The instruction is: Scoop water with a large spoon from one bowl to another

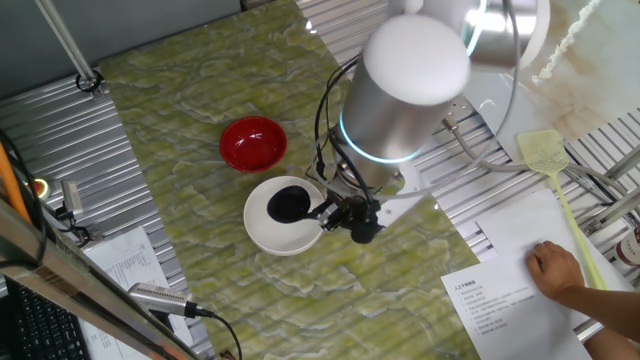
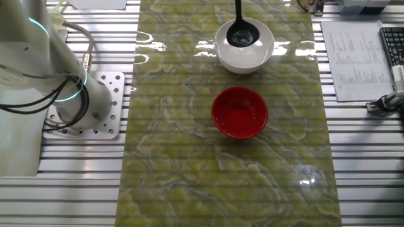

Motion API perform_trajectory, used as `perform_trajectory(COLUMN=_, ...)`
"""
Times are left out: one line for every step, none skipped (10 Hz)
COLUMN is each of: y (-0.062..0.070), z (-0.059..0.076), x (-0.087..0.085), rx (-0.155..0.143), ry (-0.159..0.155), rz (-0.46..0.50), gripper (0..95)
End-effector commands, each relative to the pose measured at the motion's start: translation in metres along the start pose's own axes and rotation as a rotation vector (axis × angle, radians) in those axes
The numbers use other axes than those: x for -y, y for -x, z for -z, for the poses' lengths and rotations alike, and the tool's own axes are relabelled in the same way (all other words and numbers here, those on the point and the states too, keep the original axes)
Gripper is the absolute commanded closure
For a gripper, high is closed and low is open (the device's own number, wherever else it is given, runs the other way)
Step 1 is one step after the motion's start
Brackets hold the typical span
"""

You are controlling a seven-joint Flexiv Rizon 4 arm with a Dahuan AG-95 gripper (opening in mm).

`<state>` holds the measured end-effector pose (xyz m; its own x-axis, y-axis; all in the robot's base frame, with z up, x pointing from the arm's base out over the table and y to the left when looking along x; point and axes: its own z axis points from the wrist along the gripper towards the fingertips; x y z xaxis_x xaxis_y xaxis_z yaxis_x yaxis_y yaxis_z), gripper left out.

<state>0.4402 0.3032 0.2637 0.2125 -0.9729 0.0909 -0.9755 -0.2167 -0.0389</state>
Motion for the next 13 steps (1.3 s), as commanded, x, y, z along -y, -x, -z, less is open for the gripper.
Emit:
perform_trajectory(y=0.0006, z=-0.0002, x=0.0002, rx=-0.029, ry=0.003, rz=0.005, gripper=95.0)
perform_trajectory(y=0.0006, z=-0.0002, x=0.0002, rx=-0.043, ry=0.007, rz=0.015, gripper=95.0)
perform_trajectory(y=0.0006, z=-0.0002, x=0.0002, rx=-0.045, ry=0.006, rz=0.01, gripper=95.0)
perform_trajectory(y=0.0006, z=-0.0002, x=0.0002, rx=-0.044, ry=0.006, rz=0.003, gripper=95.0)
perform_trajectory(y=0.0006, z=-0.0002, x=0.0002, rx=-0.04, ry=0.008, rz=0.004, gripper=95.0)
perform_trajectory(y=0.0006, z=-0.0002, x=0.0002, rx=-0.036, ry=0.015, rz=0.01, gripper=95.0)
perform_trajectory(y=0.0006, z=-0.0002, x=0.0002, rx=-0.035, ry=0.026, rz=0.024, gripper=95.0)
perform_trajectory(y=0.0006, z=-0.0002, x=0.0002, rx=-0.035, ry=0.033, rz=0.039, gripper=95.0)
perform_trajectory(y=0.0006, z=-0.0002, x=0.0002, rx=-0.039, ry=0.039, rz=0.041, gripper=95.0)
perform_trajectory(y=0.0006, z=-0.0002, x=0.0002, rx=-0.038, ry=0.041, rz=0.044, gripper=95.0)
perform_trajectory(y=0.0006, z=-0.0002, x=0.0002, rx=-0.038, ry=0.041, rz=0.045, gripper=95.0)
perform_trajectory(y=0.0006, z=-0.0002, x=0.0002, rx=-0.038, ry=0.039, rz=0.058, gripper=95.0)
perform_trajectory(y=0.0006, z=-0.0002, x=0.0002, rx=-0.033, ry=0.043, rz=0.071, gripper=95.0)
